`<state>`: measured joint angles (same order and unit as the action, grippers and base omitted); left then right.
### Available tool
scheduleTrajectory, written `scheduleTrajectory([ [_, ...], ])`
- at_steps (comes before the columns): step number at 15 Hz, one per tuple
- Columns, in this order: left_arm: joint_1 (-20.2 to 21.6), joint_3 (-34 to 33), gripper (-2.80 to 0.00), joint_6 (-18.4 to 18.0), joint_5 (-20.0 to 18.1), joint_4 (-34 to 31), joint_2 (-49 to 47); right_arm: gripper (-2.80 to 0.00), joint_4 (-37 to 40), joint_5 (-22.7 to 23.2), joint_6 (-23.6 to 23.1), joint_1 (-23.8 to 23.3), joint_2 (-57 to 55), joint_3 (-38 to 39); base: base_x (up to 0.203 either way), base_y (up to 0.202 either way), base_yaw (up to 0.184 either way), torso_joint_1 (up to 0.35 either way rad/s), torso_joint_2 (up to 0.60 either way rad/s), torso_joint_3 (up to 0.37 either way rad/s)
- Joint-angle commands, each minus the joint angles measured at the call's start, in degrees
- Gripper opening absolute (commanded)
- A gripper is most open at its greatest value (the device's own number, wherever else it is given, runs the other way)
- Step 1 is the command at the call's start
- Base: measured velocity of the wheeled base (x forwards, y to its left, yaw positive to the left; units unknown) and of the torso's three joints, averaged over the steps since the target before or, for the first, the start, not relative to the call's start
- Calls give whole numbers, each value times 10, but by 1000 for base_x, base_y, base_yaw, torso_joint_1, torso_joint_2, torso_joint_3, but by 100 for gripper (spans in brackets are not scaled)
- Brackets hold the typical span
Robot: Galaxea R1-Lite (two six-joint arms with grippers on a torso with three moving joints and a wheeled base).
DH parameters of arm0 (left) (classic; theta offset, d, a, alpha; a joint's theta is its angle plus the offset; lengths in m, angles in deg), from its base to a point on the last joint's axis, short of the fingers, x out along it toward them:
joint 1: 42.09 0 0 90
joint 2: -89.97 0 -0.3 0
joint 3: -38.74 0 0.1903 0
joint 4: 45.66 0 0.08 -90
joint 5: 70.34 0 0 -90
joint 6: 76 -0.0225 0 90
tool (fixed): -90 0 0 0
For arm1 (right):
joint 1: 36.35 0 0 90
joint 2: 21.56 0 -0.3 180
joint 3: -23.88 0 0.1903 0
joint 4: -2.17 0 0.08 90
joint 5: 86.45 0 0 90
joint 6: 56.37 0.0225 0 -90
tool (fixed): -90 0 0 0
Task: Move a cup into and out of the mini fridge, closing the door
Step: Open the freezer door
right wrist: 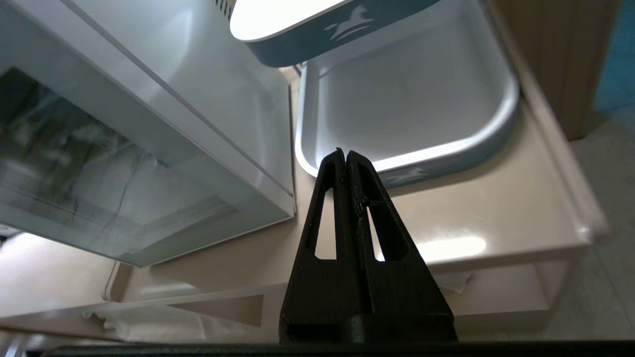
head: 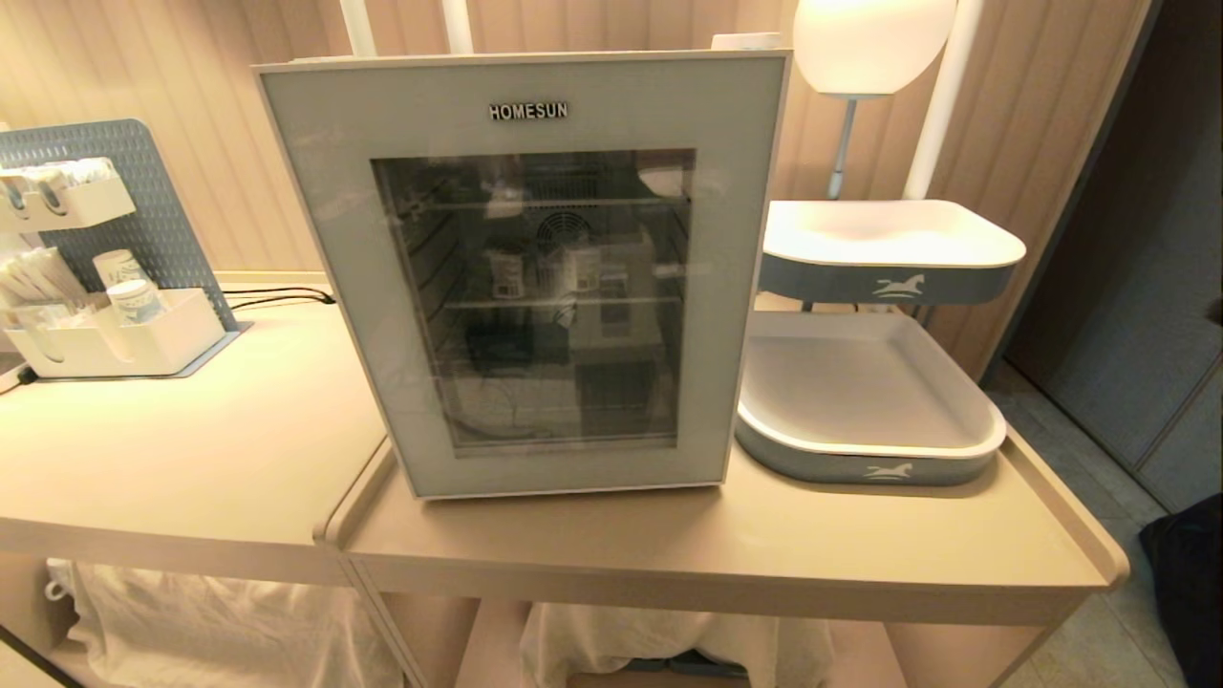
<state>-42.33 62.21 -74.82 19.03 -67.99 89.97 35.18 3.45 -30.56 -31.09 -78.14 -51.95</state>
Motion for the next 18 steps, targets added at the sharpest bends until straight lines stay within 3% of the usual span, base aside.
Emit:
scheduleTrajectory([
  [1, 1, 0, -280, 0, 0, 0, -1, -280, 62, -15, 1, -16, 232, 49, 0, 0, 0, 0, 0, 0],
  [4, 1, 0, -280, 0, 0, 0, -1, -280, 171, -27, -3, -50, 398, 92, 0, 0, 0, 0, 0, 0],
  [6, 1, 0, -280, 0, 0, 0, -1, -280, 186, -12, -28, -50, 497, 145, 0, 0, 0, 0, 0, 0],
  [7, 1, 0, -280, 0, 0, 0, 0, -280, 157, 0, -68, -50, 538, 203, 0, 0, 0, 0, 0, 0],
  [9, 1, 0, -280, 0, 0, 0, -1, -280, 25, -7, -133, -49, 563, 333, 0, 0, 0, 0, 0, 0],
  [11, 1, 0, -280, 0, 0, 0, -1, -280, -97, -18, -248, -49, 564, 471, 0, 0, 0, 0, 0, 0],
  [12, 1, 0, -280, 0, 0, 0, 0, -280, -114, -17, -277, -49, 565, 512, 0, 0, 0, 0, 0, 0],
  [15, 1, 0, -280, 0, 0, 0, -1, -280, -38, 10, -315, -49, 565, 500, 0, 0, 0, 0, 0, 0],
  [18, 1, 0, -280, 0, 0, -1, 0, -280, -10, 12, -305, -49, 565, 490, 0, 0, 0, 0, 0, 0],
])
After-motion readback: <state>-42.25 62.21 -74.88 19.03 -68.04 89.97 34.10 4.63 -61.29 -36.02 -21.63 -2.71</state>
